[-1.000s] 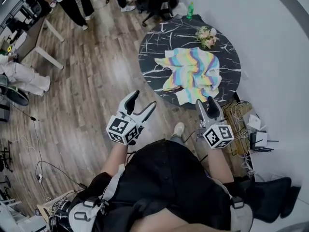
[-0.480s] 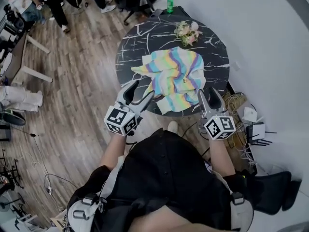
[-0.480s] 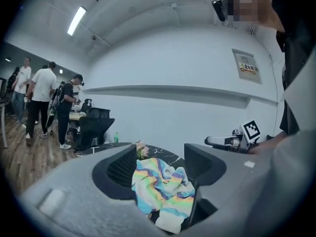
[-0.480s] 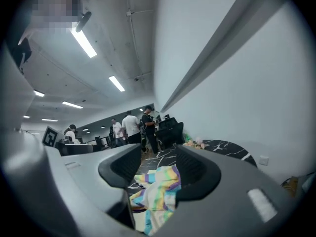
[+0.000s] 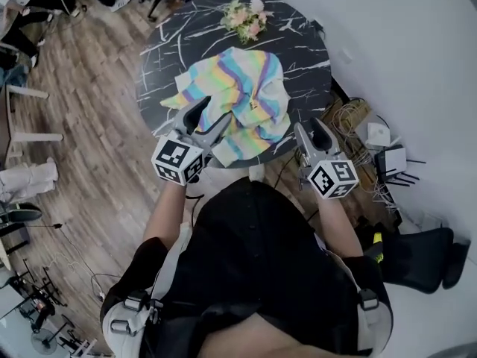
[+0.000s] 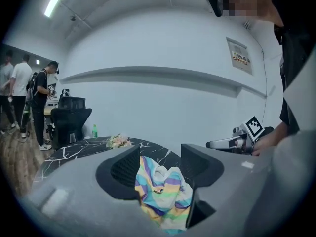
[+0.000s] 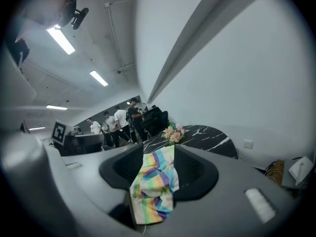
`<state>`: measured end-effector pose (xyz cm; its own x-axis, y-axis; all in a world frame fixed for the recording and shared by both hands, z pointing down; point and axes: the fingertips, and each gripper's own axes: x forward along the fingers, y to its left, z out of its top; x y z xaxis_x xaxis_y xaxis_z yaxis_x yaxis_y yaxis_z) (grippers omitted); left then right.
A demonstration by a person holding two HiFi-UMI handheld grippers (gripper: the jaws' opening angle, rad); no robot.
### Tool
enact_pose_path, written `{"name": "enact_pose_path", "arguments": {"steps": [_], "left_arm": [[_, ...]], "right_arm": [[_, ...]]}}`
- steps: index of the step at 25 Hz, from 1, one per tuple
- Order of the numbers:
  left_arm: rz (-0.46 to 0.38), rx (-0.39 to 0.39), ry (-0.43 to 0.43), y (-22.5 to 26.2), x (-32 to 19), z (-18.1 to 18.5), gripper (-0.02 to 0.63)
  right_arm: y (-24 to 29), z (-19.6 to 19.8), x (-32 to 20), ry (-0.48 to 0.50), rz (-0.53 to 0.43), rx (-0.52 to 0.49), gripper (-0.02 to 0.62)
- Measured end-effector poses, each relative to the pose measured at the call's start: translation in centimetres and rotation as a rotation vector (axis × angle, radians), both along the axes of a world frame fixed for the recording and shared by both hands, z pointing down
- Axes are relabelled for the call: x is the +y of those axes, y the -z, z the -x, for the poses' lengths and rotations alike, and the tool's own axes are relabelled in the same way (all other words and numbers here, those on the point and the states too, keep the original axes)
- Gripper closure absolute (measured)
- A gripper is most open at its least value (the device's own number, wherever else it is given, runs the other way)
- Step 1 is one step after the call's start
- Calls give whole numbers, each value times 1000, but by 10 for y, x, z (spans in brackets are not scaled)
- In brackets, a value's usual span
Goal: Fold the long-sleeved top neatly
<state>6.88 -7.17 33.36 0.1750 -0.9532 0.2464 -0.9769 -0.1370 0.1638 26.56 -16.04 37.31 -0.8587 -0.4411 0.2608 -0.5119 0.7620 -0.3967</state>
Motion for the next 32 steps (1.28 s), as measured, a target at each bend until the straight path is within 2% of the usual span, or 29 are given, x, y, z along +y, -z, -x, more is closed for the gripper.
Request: {"name": "enact_pose_path", "arguments": {"steps": [7,14,18,27,30,32], "left_arm": [[53,23,-20,-22,-12,-12,342],[122,46,-13,-48,6,5,342],[151,44,-16,-59,7,23,342],[195,49,-49,-72,6,47,342],[202,62,-52,-77,3,52,342],[207,70,-61,-80,1,52,344]], "right_arm": [[-62,12,-6,52,101,90,400],[-102,36,-42,-11,259,123,400],[-130,50,-61,-50,361,180,399],[-170,71,-83,-87,428,373,399],[-185,73,-79,-96,477,421,400],[-191,71,-71,-90,509,433,428]]}}
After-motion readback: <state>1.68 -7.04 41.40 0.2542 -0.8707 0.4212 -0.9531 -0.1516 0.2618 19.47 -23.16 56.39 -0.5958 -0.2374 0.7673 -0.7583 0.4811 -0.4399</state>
